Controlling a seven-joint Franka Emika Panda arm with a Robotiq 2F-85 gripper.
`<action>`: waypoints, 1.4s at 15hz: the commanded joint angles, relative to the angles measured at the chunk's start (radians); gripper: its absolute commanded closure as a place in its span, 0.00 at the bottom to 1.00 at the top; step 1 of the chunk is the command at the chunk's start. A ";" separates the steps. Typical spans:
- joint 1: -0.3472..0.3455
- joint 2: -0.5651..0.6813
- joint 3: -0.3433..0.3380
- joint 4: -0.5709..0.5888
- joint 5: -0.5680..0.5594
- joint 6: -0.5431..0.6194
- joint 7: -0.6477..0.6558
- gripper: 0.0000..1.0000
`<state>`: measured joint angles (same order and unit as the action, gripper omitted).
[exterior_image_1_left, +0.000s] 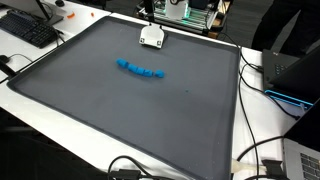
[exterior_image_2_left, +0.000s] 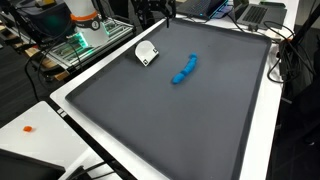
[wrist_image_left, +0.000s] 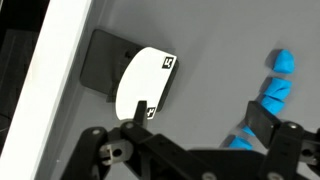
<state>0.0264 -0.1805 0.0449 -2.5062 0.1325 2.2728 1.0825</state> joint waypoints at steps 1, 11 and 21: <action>-0.013 -0.025 0.012 0.008 -0.078 -0.027 -0.085 0.00; -0.001 -0.061 0.019 0.023 -0.110 -0.025 -0.558 0.00; -0.001 -0.049 0.038 0.042 -0.091 -0.005 -0.713 0.00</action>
<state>0.0304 -0.2294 0.0791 -2.4656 0.0402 2.2697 0.3710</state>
